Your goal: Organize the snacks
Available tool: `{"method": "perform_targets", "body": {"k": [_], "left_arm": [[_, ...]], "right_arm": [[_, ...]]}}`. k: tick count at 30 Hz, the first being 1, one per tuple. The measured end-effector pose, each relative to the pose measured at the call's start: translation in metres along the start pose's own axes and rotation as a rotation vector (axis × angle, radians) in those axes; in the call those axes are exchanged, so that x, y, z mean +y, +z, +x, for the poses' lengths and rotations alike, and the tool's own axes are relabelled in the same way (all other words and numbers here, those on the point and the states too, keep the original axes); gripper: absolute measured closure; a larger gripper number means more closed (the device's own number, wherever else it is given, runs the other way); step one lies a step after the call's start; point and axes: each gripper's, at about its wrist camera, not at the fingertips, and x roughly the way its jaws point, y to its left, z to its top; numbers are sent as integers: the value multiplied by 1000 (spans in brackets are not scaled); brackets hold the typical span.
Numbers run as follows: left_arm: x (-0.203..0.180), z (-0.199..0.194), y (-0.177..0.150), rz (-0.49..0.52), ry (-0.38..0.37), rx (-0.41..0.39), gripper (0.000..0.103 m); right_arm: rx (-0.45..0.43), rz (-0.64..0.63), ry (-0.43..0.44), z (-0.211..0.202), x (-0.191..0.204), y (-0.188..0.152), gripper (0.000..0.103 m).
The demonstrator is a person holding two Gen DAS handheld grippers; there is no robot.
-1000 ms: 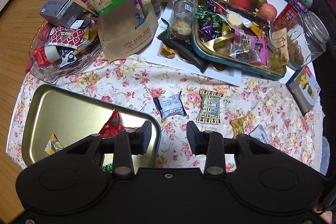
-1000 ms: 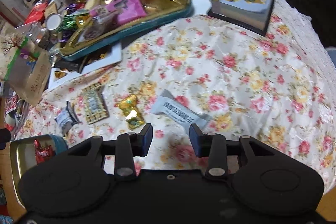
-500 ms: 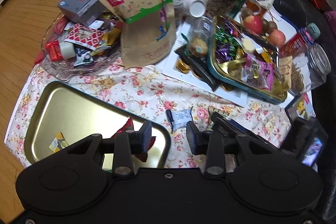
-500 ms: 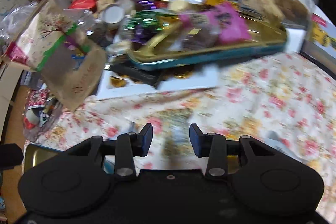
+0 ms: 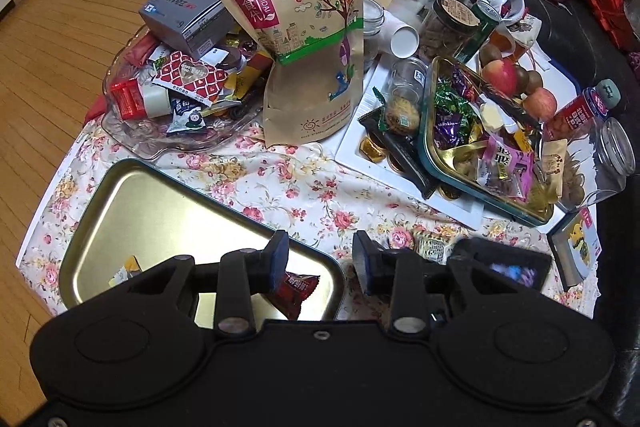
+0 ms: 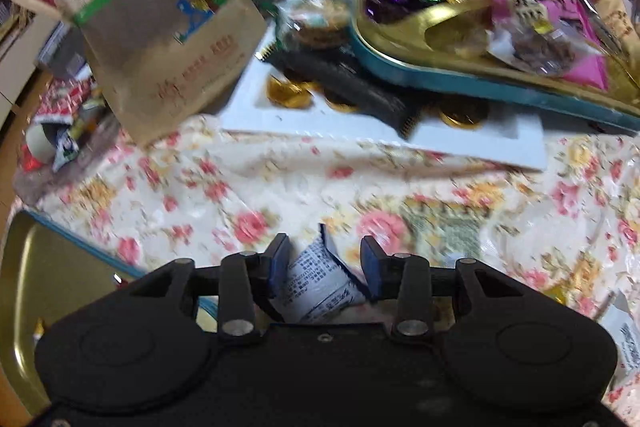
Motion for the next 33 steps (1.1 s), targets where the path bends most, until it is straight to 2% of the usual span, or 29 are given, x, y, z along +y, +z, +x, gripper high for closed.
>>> {"method": "perform_targets", "body": {"k": [6,11,14,16,19,22,25,28,31,32,33], "left_arm": [[-2,-2,-4,6,-16,7,59],[-8,-3,-7,28,-18,8,59],[-10,-3,-8,33,-20,11,59],[-13,-2,-9,42,-19,11,59],[-17,0,-11,58,-13,14,59],[-19,3,-11,68,-13,22,59],[-19,4,-10,76,-12,24,59],[-16,2,-9,69,-14,19,59],[-13,1,-8,64,-14,18,59],[-13,1,-8,63,-12,18,59],[-13,1,-8,65,-10,17,59]], "right_arm": [[19,-79,-60,-25,-47,-40,65],[53,-87,-125,-45,-95,-71,64],[92,-38,-134,-57,-118,-80,63],[56,-4,-100,-69,-123,-76,63],[-59,44,-45,-81,-112,-55,63],[-111,113,-19,-69,-98,-25,63],[-111,180,-14,-47,-87,2,63],[-83,198,-49,-25,-80,16,63],[-25,161,-99,-8,-80,14,63],[-8,147,-116,-5,-81,11,66],[-34,119,-125,-7,-81,4,66]]}}
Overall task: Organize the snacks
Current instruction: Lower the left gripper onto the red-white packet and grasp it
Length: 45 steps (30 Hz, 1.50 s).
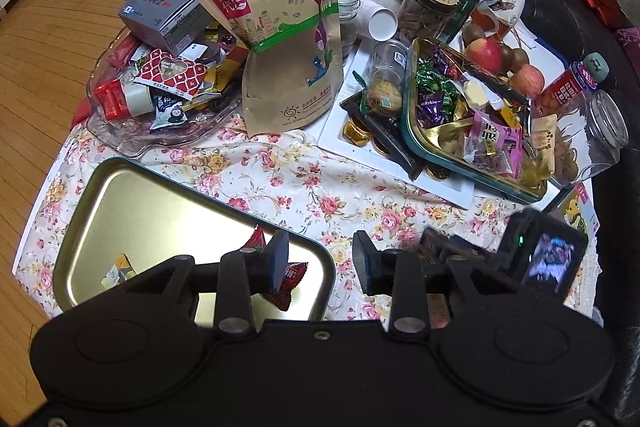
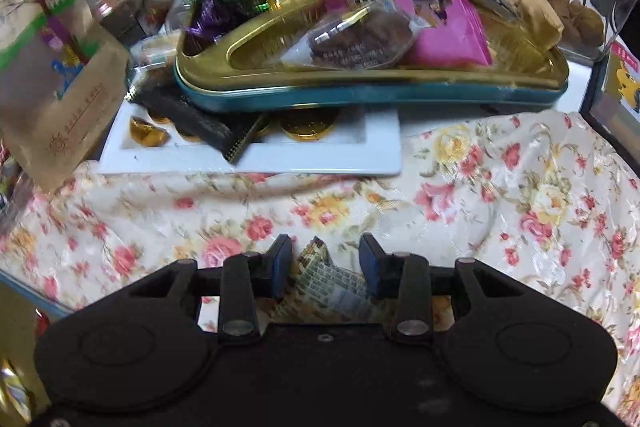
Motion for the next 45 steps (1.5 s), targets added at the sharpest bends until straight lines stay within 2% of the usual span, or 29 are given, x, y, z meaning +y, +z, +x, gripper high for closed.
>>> {"method": "perform_targets", "body": {"k": [5,9,12,18,21,24,26,31,34,38,45], "left_arm": [[-9,4,-8,37,-16,25,59],[-22,15,-23,102,-40,80,59],[-33,24,-39,165,-44,117,59],[-49,43,-77,306,-22,172,59],[-57,52,-98,406,-14,207,59],[-65,58,-120,507,27,214,59],[-69,63,-134,567,63,214,59],[-76,82,-159,684,98,278,59],[-80,94,-166,706,139,293,59],[-86,109,-165,697,188,296,59],[-113,131,-151,622,163,306,59]], "right_arm": [[37,-117,-27,-14,-19,-27,66],[48,-114,-29,-33,-48,-46,65],[-13,-66,-12,-60,-70,-52,65],[-123,105,114,-130,-105,-65,65],[-118,181,155,-149,-115,-78,65],[-111,244,197,-162,-127,-93,65],[-99,263,204,-160,-130,-98,64],[-49,314,213,-153,-137,-101,63],[-37,363,258,-154,-143,-100,63],[-75,332,267,-164,-140,-98,63],[-97,311,322,-178,-138,-100,63]]}}
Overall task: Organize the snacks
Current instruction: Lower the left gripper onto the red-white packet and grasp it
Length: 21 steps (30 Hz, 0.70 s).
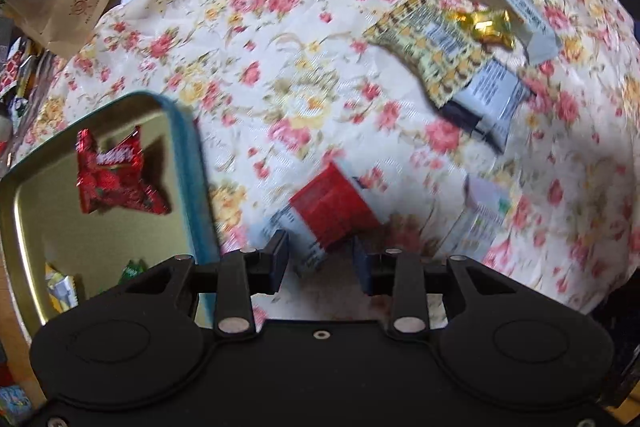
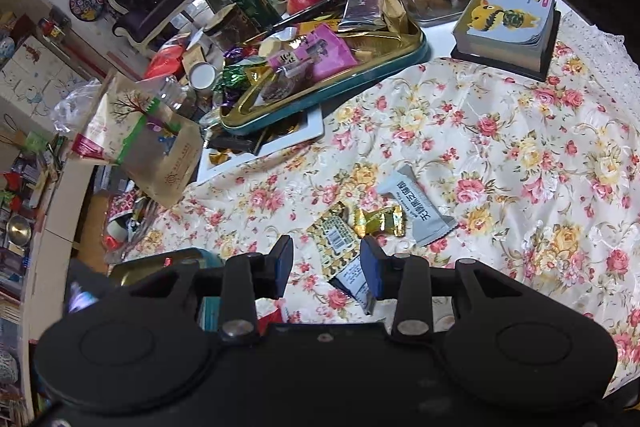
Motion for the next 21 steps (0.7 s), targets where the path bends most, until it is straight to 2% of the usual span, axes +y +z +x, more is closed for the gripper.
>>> {"method": "perform_targets", "body": {"k": [3,7,12,17,21], "left_arm": [[-12,1,14,-16,10,-20,58],[-23,-2,28,-35,-14,-42,57],[-22,-18,32,-45,-107,-76,57],[-11,-37,23,8,-82,-174,57],[-1,-30,23,23,-59,-165,57]], "right_arm": [[-15,5,4,-4,-1,2,63],[-32,47,8,-11,-10,7,63],[-73,97,9,-21,-18,13,63],[-75,110,2,-25,-21,14,63],[-27,118,-37,-15,-23,9,63]]}}
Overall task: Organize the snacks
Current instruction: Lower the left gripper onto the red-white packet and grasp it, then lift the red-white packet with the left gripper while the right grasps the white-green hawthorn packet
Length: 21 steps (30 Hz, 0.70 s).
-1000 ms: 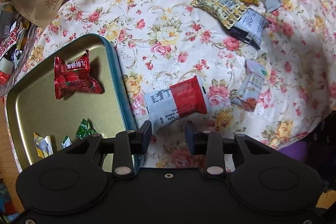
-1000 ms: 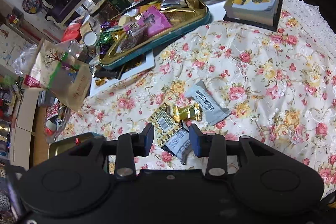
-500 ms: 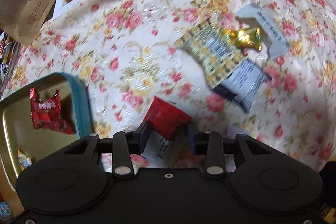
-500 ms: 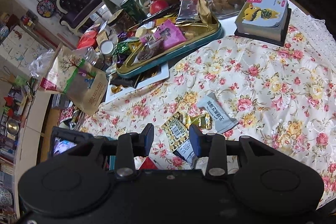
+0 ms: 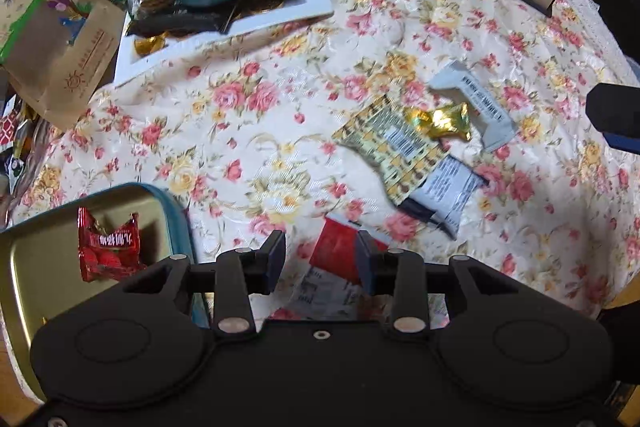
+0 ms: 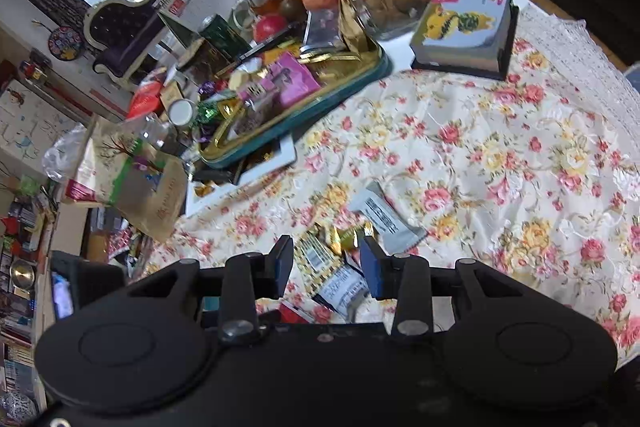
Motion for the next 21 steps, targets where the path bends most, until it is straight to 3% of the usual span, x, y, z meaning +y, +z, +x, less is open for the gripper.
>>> {"method": "perform_targets", "body": {"k": [10,17,21], "left_arm": [[-8,20,-8,24,-49,41,57],[-10,34,-5,0,-52,46,47],[-13,35,-6,-9,-64,41,54]], "right_arm": [[37,-13,0,7,5,-5,63],[47,-4,2,5,1,-4,63],[56,15,16,5,-1,-3,63]]}}
